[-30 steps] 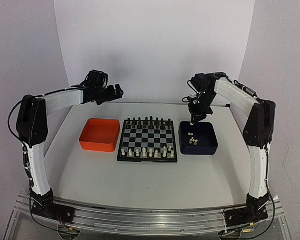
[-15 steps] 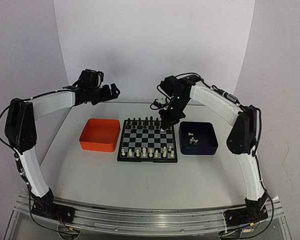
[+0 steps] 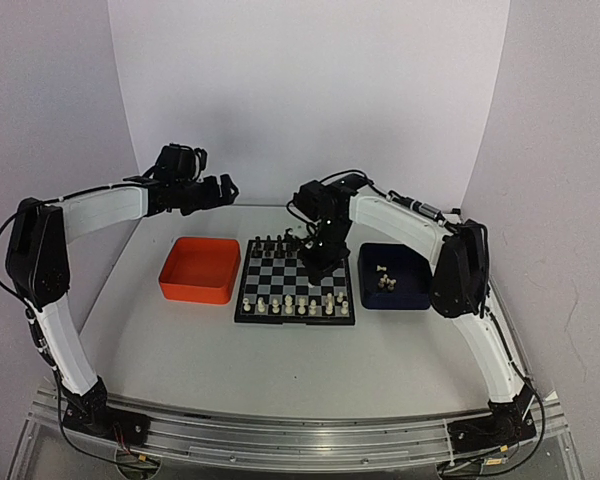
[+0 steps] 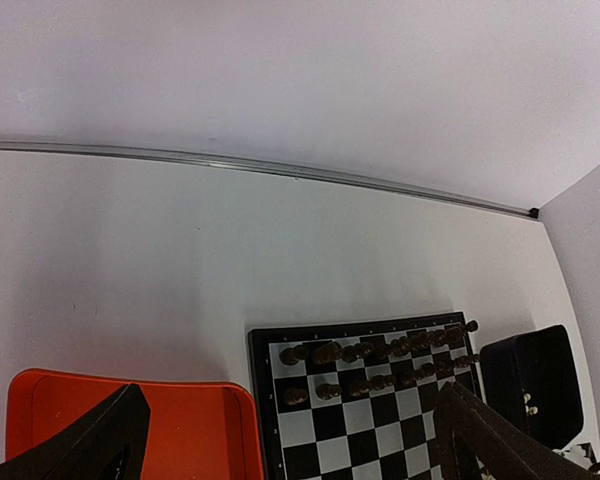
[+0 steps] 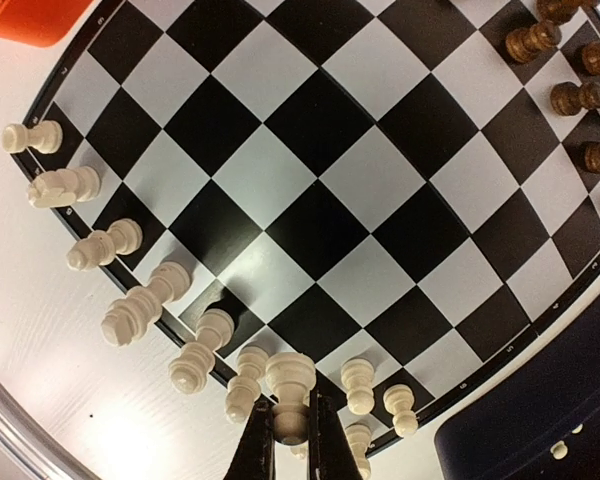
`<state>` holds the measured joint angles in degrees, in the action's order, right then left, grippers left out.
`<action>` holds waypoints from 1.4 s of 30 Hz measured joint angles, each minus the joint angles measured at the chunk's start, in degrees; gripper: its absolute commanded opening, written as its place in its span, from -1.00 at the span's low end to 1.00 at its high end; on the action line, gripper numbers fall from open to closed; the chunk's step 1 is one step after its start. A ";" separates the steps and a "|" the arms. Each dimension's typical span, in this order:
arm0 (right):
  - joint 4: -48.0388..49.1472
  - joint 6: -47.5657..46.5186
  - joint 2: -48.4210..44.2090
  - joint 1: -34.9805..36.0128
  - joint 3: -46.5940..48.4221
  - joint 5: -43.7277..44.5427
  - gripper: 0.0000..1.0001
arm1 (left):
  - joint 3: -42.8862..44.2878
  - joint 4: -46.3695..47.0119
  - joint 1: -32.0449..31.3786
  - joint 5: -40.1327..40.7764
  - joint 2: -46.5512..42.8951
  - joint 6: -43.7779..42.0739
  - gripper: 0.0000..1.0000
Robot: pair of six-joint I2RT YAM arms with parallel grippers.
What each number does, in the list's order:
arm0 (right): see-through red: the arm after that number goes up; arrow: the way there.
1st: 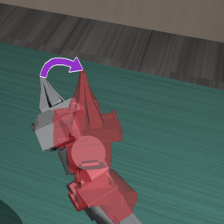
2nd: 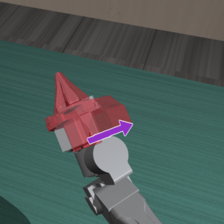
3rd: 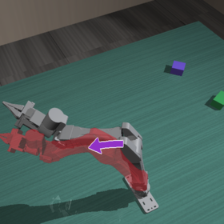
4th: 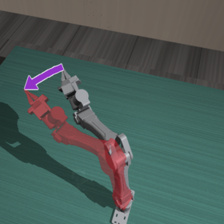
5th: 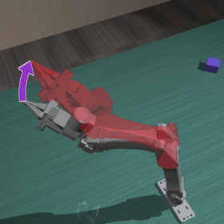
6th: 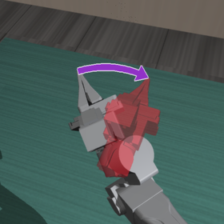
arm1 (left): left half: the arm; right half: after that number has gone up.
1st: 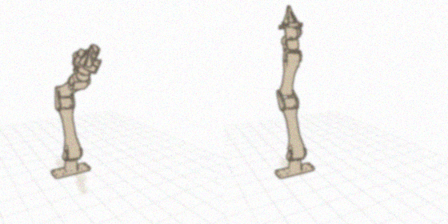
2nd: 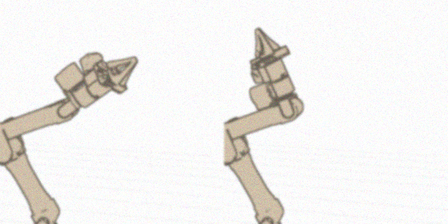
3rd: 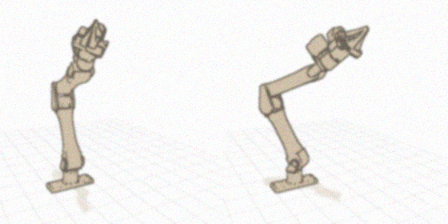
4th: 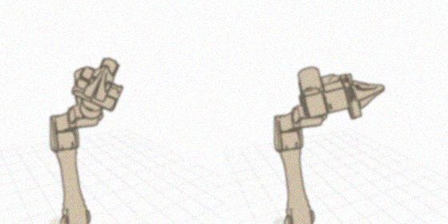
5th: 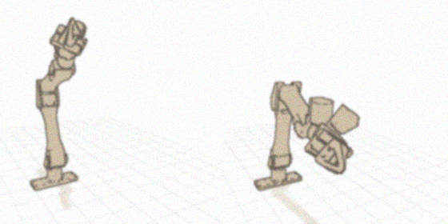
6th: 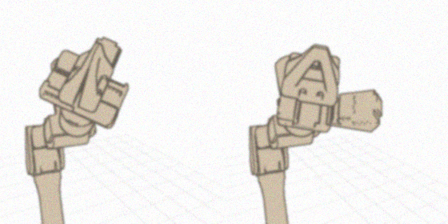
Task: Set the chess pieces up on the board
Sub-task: Place the chess piece on the chessboard.
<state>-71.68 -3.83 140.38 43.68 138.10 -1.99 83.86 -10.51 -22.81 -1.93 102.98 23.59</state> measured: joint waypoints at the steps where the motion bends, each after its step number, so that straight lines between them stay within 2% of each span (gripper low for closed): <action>1: -0.02 -0.20 0.45 0.14 0.06 0.25 -1.00 | -0.02 0.00 0.00 -0.02 0.00 -0.11 1.00; 15: 0.00 -1.15 3.39 0.50 0.14 3.07 -1.00 | -0.84 -0.06 0.00 -0.68 -1.58 -1.26 0.99; 42: -0.06 -1.05 4.60 0.50 -0.65 3.05 -0.99 | -3.13 -0.44 0.00 -0.49 -3.75 -1.28 0.99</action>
<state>-71.75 -4.88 144.99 44.18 137.45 1.06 80.73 -10.95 -22.81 -2.42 99.23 22.31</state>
